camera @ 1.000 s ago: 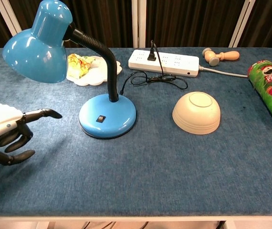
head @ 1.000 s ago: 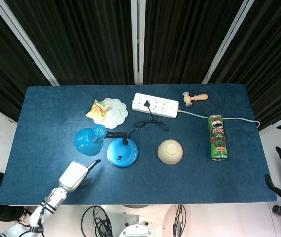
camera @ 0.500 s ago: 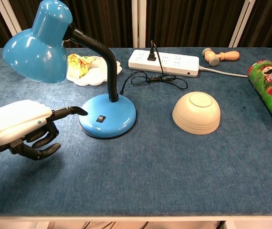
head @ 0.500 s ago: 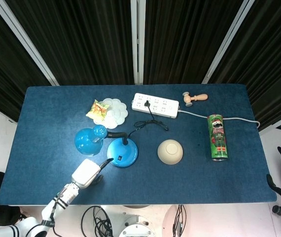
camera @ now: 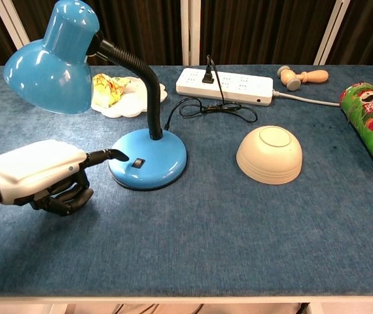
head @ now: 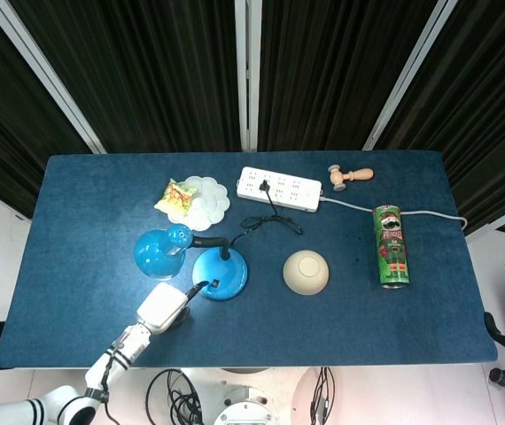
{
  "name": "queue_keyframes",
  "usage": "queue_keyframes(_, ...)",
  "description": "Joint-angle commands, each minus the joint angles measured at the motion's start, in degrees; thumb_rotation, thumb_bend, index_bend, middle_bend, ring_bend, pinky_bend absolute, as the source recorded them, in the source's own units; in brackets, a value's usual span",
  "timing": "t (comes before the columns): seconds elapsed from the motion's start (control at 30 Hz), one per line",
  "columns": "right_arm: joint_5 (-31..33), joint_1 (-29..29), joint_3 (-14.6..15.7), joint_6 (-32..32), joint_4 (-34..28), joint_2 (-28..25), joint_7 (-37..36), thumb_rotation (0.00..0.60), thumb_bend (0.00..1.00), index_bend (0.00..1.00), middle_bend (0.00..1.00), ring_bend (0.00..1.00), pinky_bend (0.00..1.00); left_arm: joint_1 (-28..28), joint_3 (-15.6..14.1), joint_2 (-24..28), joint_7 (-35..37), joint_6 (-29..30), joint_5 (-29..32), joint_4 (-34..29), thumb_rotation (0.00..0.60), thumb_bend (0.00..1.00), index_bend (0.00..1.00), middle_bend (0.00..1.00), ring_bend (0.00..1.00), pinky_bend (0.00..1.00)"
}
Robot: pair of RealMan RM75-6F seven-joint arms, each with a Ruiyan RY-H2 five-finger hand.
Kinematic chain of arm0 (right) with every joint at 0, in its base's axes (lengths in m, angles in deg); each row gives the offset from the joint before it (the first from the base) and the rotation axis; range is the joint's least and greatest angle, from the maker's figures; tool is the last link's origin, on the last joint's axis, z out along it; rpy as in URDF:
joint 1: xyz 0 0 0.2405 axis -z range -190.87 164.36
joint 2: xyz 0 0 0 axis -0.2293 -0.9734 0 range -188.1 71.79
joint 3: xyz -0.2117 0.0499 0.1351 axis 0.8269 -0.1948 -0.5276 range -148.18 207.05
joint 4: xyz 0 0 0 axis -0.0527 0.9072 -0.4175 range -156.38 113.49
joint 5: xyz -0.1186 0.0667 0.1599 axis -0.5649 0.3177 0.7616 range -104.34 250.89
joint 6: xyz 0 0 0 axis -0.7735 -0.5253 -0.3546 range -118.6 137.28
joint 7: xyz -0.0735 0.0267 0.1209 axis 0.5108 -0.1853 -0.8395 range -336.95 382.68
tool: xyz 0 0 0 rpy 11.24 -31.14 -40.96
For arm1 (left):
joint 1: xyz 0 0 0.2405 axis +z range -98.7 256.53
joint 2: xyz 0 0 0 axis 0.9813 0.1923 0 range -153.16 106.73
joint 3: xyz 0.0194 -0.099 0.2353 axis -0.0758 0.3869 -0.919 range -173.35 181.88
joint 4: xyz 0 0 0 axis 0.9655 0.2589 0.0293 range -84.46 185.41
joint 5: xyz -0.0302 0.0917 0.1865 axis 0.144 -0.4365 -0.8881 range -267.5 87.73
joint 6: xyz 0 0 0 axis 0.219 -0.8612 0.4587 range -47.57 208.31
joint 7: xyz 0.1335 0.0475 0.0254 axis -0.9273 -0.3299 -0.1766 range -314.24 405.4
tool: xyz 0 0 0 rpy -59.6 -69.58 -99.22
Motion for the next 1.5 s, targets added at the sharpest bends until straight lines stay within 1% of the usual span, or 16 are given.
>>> queue_keyframes(0.03, 0.09, -0.02, -0.08, 0.05, 0.14, -0.01, -0.25, 0.600, 0.28, 0.00, 0.00, 0.00, 0.00, -0.28, 0.14, -0.36, -0.69, -0.05, 0.56, 0.09, 0.600, 0.58, 0.10, 0.85, 0.81, 0.76)
queue_keyframes(1.0, 0.82, 0.22, -0.40, 0.24, 1.04, 0.12, -1.23, 0.600, 0.28, 0.00, 0.00, 0.00, 0.00, -2.35, -0.72, -1.62, -1.86, -0.37, 2.51, 0.22, 0.600, 0.59, 0.10, 0.85, 0.81, 0.76)
queue_keyframes(1.5, 1.19, 0.32, -0.43, 0.56, 1.54, 0.28, -1.82, 0.600, 0.28, 0.00, 0.00, 0.00, 0.00, -3.17, -0.60, -2.09, -2.90, -1.37, 4.70, 0.57, 0.600, 0.59, 0.10, 0.85, 0.81, 0.78)
